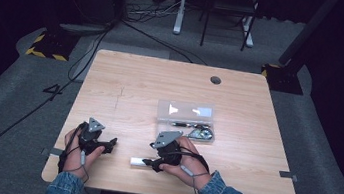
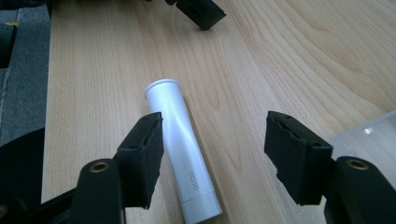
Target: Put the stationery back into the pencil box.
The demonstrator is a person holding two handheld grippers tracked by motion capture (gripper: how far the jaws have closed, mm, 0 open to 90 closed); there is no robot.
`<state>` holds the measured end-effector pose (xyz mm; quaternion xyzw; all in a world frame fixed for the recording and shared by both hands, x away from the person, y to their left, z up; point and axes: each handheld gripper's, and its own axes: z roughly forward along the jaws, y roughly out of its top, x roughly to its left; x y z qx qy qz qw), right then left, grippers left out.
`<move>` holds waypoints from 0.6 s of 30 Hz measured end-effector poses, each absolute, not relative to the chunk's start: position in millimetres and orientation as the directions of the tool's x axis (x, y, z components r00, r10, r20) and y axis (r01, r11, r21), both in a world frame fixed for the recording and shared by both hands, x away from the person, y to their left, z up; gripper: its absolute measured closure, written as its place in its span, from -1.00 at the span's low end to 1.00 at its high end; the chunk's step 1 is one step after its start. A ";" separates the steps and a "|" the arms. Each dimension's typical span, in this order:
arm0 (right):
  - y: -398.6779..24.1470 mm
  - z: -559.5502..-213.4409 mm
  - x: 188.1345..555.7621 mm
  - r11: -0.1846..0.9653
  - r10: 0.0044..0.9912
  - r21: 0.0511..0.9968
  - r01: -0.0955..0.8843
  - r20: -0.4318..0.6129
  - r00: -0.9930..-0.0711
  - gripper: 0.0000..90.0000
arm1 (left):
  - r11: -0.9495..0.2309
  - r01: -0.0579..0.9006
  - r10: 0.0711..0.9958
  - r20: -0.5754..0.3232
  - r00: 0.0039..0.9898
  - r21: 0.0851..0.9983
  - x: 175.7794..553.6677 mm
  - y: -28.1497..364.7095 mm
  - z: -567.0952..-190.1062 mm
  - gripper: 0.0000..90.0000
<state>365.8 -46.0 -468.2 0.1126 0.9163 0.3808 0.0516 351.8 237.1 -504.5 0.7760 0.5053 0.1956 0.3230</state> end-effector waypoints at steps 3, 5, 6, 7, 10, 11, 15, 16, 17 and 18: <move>-43.2 -470.5 366.2 0.687 0.235 0.707 0.168 0.003 -0.972 -0.13 | -0.276 0.660 0.912 -0.025 0.409 0.698 350.8 237.2 -504.5 -0.58; -40.7 -471.8 366.1 0.689 0.226 0.706 0.162 0.003 -0.974 -0.10 | -0.277 0.660 0.912 -0.025 0.409 0.699 350.9 237.3 -504.5 -0.58; -39.5 -472.6 366.2 0.692 0.222 0.704 0.161 0.005 -0.975 -0.08 | -0.277 0.660 0.912 -0.025 0.409 0.699 350.9 237.3 -504.6 -0.58; -38.1 -473.5 366.1 0.693 0.219 0.703 0.160 0.006 -0.976 -0.05 | -0.276 0.660 0.912 -0.026 0.410 0.699 351.0 237.4 -504.6 -0.58; -34.9 -476.4 365.6 0.719 0.187 0.681 0.139 0.003 -0.982 0.11 | -0.277 0.659 0.912 -0.025 0.410 0.699 350.9 237.4 -504.6 -0.58; -33.9 -477.1 365.0 0.725 0.179 0.676 0.136 0.005 -0.984 0.14 | -0.277 0.659 0.912 -0.025 0.410 0.699 351.0 237.4 -504.5 -0.58; -28.6 -478.2 362.5 0.736 0.152 0.667 0.113 -0.001 -0.988 0.22 | -0.277 0.659 0.912 -0.024 0.409 0.699 351.0 237.5 -504.5 -0.58; -27.9 -478.3 362.7 0.742 0.141 0.663 0.102 -0.006 -0.990 0.24 | -0.277 0.659 0.912 -0.024 0.409 0.699 351.0 237.5 -504.5 -0.58; -26.8 -478.7 362.6 0.747 0.134 0.658 0.097 -0.007 -0.991 0.27 | -0.277 0.659 0.912 -0.024 0.409 0.699 351.0 237.5 -504.5 -0.58; -26.0 -479.2 362.5 0.751 0.131 0.653 0.095 -0.006 -0.991 0.30 | -0.276 0.662 0.913 -0.025 0.407 0.697 351.2 237.6 -504.5 -0.59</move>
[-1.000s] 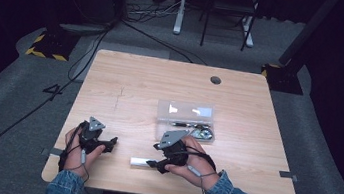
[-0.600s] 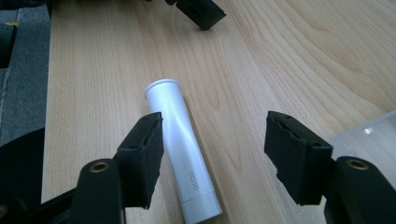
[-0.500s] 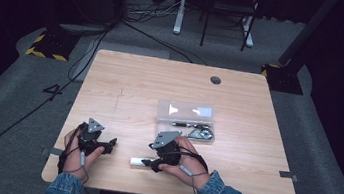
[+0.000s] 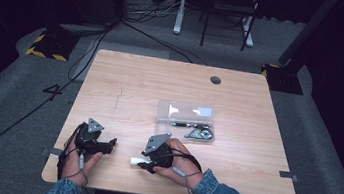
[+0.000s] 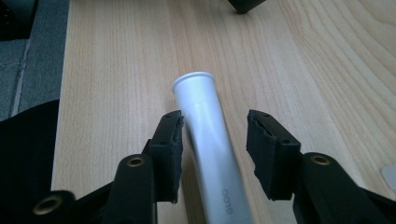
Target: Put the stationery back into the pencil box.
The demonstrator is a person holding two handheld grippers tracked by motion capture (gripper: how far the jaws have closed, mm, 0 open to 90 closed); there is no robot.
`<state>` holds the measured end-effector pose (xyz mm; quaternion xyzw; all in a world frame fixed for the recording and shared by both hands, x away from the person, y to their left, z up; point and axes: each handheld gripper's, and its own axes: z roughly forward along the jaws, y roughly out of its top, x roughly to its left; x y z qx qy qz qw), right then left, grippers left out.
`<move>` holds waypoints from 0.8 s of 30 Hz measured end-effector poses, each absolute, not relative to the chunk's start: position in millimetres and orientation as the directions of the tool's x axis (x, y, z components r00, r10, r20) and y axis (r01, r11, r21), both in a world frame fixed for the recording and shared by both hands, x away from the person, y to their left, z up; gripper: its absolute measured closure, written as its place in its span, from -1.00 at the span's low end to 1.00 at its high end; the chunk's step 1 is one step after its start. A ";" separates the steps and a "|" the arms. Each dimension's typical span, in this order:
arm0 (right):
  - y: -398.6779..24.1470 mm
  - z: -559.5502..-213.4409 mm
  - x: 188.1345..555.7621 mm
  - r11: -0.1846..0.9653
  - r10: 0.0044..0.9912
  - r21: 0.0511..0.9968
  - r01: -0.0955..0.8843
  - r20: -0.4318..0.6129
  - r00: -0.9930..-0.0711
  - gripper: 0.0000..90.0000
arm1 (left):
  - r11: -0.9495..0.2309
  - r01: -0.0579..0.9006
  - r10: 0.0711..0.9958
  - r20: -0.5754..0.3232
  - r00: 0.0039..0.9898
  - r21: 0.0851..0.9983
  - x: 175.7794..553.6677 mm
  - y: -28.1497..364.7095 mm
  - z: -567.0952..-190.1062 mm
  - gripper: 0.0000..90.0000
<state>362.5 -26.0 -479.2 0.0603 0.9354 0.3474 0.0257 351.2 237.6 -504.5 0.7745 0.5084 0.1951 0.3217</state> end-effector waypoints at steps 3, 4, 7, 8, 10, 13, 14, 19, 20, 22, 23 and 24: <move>-24.3 -481.1 362.2 0.765 0.121 0.638 0.088 -0.008 -0.993 0.37 | -0.271 0.664 0.916 -0.025 0.400 0.697 350.8 237.8 -504.7 -0.62; -23.8 -481.6 361.8 0.771 0.116 0.631 0.086 -0.007 -0.993 0.40 | -0.272 0.665 0.917 -0.023 0.399 0.696 350.6 238.2 -504.6 -0.62; -22.6 -482.4 361.5 0.783 0.098 0.618 0.068 -0.014 -0.995 0.44 | -0.269 0.666 0.917 -0.026 0.397 0.695 350.4 238.4 -504.7 -0.64; -22.5 -482.4 361.2 0.784 0.100 0.617 0.068 -0.017 -0.995 0.47 | -0.269 0.666 0.917 -0.026 0.397 0.695 350.4 238.4 -504.7 -0.64; -22.2 -482.1 361.1 0.790 0.095 0.610 0.062 -0.021 -0.995 0.53 | -0.275 0.667 0.916 -0.022 0.401 0.693 350.5 238.4 -504.7 -0.65; -21.5 -482.0 361.4 0.798 0.080 0.601 0.045 -0.032 -0.996 0.53 | -0.277 0.666 0.915 -0.022 0.403 0.693 349.4 237.9 -504.8 -0.68; -21.5 -482.1 361.8 0.801 0.072 0.597 0.036 -0.037 -0.997 0.53 | -0.277 0.666 0.915 -0.022 0.404 0.693 349.2 237.9 -504.8 -0.68; -21.5 -481.7 362.3 0.804 0.058 0.594 0.020 -0.044 -0.997 0.53 | -0.275 0.667 0.915 -0.024 0.402 0.693 349.1 237.8 -504.8 -0.68; -21.8 -481.5 362.2 0.804 0.058 0.594 0.021 -0.043 -0.997 0.53 | -0.275 0.667 0.915 -0.023 0.402 0.693 349.0 237.8 -504.8 -0.68; -22.8 -480.3 362.6 0.805 0.053 0.594 0.019 -0.039 -0.998 0.55 | -0.275 0.667 0.915 -0.024 0.402 0.693 349.0 237.9 -504.8 -0.68; -23.7 -479.2 362.8 0.797 0.056 0.603 0.021 -0.039 -0.998 0.56 | -0.275 0.667 0.915 -0.024 0.402 0.693 349.1 237.9 -504.8 -0.68; -24.6 -477.3 363.1 0.796 0.058 0.605 0.022 -0.040 -0.998 0.58 | -0.275 0.667 0.915 -0.024 0.402 0.693 349.1 237.8 -504.8 -0.68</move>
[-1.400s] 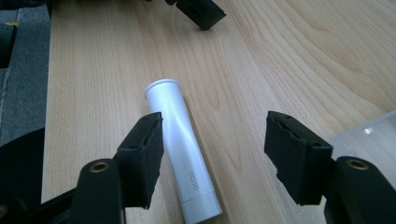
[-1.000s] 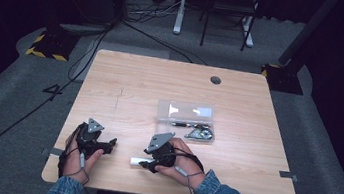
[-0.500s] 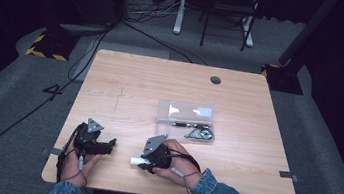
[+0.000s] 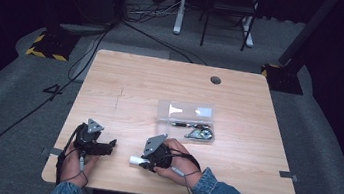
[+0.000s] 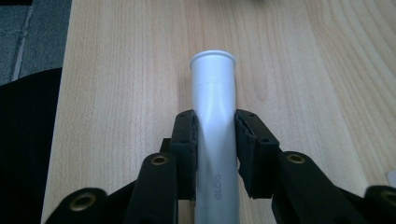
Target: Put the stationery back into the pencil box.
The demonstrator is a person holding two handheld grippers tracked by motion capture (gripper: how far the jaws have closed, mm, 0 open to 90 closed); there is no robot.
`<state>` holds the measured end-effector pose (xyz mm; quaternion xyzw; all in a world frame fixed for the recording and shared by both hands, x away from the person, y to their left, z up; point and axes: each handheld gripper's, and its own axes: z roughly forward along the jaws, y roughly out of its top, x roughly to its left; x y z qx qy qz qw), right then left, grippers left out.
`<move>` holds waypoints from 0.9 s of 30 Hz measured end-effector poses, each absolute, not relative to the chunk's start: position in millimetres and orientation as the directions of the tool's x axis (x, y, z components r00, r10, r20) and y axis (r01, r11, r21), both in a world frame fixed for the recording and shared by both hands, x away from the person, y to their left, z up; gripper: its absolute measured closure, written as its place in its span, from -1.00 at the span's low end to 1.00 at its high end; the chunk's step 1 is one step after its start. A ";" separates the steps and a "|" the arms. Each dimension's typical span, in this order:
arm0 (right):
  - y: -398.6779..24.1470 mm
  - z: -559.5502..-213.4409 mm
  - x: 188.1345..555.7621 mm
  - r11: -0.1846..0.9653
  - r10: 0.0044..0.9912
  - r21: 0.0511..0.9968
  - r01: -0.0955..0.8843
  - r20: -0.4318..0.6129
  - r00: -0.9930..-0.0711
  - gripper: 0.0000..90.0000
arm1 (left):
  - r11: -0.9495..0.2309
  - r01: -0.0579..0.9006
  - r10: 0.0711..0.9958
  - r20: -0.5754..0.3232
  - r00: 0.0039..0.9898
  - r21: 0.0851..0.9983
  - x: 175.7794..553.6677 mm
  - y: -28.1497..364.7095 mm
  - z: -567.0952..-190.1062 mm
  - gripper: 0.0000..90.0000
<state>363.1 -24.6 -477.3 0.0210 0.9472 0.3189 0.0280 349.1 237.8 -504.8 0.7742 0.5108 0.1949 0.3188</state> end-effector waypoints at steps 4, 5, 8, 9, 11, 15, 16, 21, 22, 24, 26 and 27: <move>-26.9 -473.0 364.6 0.798 0.055 0.602 0.015 -0.048 -0.997 0.58 | -0.275 0.667 0.915 -0.023 0.402 0.693 349.0 237.9 -504.8 -0.68; -27.0 -473.1 364.8 0.799 0.053 0.601 0.014 -0.047 -0.998 0.58 | -0.276 0.667 0.915 -0.023 0.403 0.692 349.1 237.9 -504.8 -0.68; -26.4 -474.5 364.8 0.801 0.041 0.599 0.004 -0.049 -0.998 0.58 | -0.276 0.667 0.915 -0.023 0.403 0.692 349.1 237.9 -504.8 -0.68; -26.0 -474.9 364.5 0.799 0.040 0.602 0.004 -0.046 -0.998 0.58 | -0.276 0.666 0.915 -0.023 0.403 0.693 349.1 237.9 -504.8 -0.68; -25.8 -474.7 364.3 0.799 0.038 0.601 0.002 -0.047 -0.998 0.58 | -0.275 0.667 0.915 -0.024 0.402 0.693 349.1 237.8 -504.8 -0.68; -27.1 -473.1 364.1 0.796 0.045 0.605 0.013 -0.038 -0.998 0.59 | -0.275 0.667 0.915 -0.024 0.402 0.693 349.1 237.8 -504.8 -0.68; -27.4 -472.7 364.0 0.793 0.050 0.609 0.017 -0.036 -0.998 0.59 | -0.276 0.667 0.915 -0.023 0.403 0.692 349.1 237.9 -504.8 -0.68; -29.3 -469.1 364.0 0.785 0.055 0.619 0.026 -0.028 -0.998 0.59 | -0.275 0.667 0.915 -0.024 0.403 0.693 349.1 237.9 -504.8 -0.68; -29.9 -467.5 364.1 0.782 0.056 0.623 0.029 -0.025 -0.998 0.59 | -0.276 0.667 0.915 -0.023 0.403 0.693 349.1 237.9 -504.8 -0.68; -31.3 -464.7 364.8 0.774 0.057 0.633 0.030 -0.022 -0.998 0.59 | -0.276 0.667 0.915 -0.023 0.403 0.693 349.1 237.9 -504.8 -0.68; -33.4 -461.2 366.1 0.767 0.059 0.641 0.028 -0.028 -0.998 0.59 | -0.276 0.667 0.915 -0.023 0.403 0.692 349.1 237.9 -504.8 -0.68; -34.7 -459.4 367.2 0.762 0.060 0.647 0.025 -0.032 -0.998 0.59 | -0.276 0.667 0.915 -0.023 0.403 0.692 349.1 237.9 -504.8 -0.68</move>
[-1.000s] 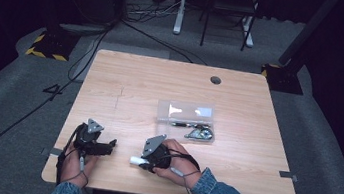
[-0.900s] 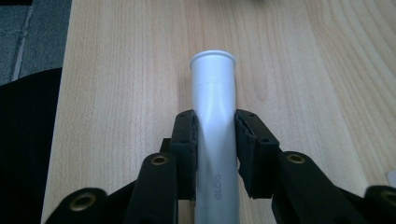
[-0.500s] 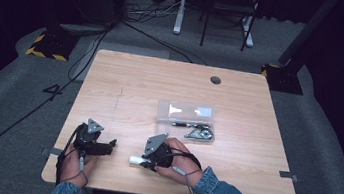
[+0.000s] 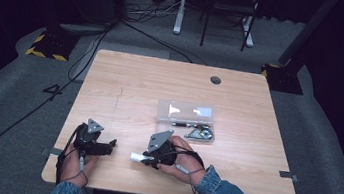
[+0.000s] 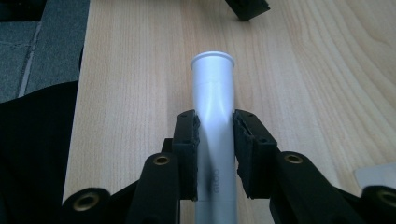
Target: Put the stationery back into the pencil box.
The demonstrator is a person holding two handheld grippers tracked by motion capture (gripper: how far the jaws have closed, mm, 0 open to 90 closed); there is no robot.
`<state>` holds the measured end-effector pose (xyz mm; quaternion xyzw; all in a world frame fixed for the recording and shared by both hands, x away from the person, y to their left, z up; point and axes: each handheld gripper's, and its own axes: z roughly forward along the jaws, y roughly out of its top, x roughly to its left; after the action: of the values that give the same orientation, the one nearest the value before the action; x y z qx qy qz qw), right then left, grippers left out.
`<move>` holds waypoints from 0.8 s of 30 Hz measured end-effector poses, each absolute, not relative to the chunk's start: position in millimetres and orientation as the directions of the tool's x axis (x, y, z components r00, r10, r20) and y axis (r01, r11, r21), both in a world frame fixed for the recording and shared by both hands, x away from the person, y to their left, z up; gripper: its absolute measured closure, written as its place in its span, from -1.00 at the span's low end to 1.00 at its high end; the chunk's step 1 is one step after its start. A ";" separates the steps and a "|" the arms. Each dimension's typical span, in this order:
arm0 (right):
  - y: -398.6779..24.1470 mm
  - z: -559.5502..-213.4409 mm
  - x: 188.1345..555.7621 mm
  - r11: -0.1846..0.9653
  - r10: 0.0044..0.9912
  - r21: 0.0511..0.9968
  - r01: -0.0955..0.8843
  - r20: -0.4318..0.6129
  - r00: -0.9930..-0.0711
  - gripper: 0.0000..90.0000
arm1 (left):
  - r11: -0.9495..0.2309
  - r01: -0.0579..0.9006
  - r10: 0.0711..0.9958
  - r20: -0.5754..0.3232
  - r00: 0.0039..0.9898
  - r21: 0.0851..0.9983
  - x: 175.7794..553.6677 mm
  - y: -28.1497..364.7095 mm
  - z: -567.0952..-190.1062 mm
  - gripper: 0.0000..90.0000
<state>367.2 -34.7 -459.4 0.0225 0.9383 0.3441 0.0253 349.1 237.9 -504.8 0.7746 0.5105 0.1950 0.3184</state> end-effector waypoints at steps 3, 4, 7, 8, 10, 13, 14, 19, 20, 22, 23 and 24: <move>-39.7 -452.9 370.7 0.747 0.072 0.664 0.034 -0.030 -0.997 0.59 | -0.277 0.666 0.915 -0.021 0.403 0.692 349.3 237.9 -504.7 -0.68; -42.3 -450.4 372.5 0.741 0.076 0.671 0.032 -0.036 -0.996 0.59 | -0.277 0.666 0.915 -0.021 0.402 0.692 349.3 237.9 -504.7 -0.68; -48.5 -444.2 378.2 0.725 0.087 0.687 0.035 -0.042 -0.995 0.59 | -0.276 0.666 0.915 -0.022 0.402 0.693 349.4 237.8 -504.8 -0.68; -51.0 -441.9 380.2 0.723 0.090 0.690 0.032 -0.047 -0.995 0.59 | -0.275 0.666 0.916 -0.022 0.401 0.693 349.4 237.8 -504.8 -0.68; -56.1 -437.3 384.5 0.712 0.103 0.701 0.041 -0.047 -0.994 0.59 | -0.275 0.666 0.916 -0.022 0.401 0.693 349.4 237.7 -504.8 -0.68; -64.5 -431.3 391.0 0.700 0.125 0.713 0.053 -0.048 -0.991 0.59 | -0.276 0.666 0.916 -0.022 0.402 0.693 349.4 237.8 -504.8 -0.68; -67.2 -429.4 392.9 0.696 0.136 0.716 0.061 -0.048 -0.990 0.59 | -0.276 0.666 0.916 -0.022 0.402 0.693 349.4 237.8 -504.8 -0.68; -79.9 -422.4 403.0 0.684 0.166 0.726 0.065 -0.068 -0.984 0.59 | -0.275 0.666 0.916 -0.022 0.401 0.693 349.4 237.8 -504.8 -0.68; -82.4 -421.3 404.9 0.685 0.170 0.726 0.067 -0.070 -0.983 0.59 | -0.275 0.666 0.916 -0.022 0.401 0.693 349.4 237.8 -504.8 -0.68; -86.5 -419.9 408.6 0.686 0.175 0.724 0.066 -0.077 -0.981 0.59 | -0.276 0.666 0.916 -0.022 0.402 0.693 349.4 237.8 -504.8 -0.68; -88.6 -419.4 410.4 0.684 0.184 0.726 0.071 -0.078 -0.980 0.59 | -0.276 0.666 0.915 -0.022 0.402 0.693 349.4 237.8 -504.8 -0.68; -90.3 -419.0 412.0 0.682 0.188 0.728 0.073 -0.079 -0.979 0.59 | -0.276 0.666 0.915 -0.022 0.402 0.693 349.4 237.8 -504.8 -0.68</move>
<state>412.0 -90.3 -419.0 0.0714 0.9140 0.3925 0.0737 349.4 237.8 -504.8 0.7743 0.5105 0.1960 0.3185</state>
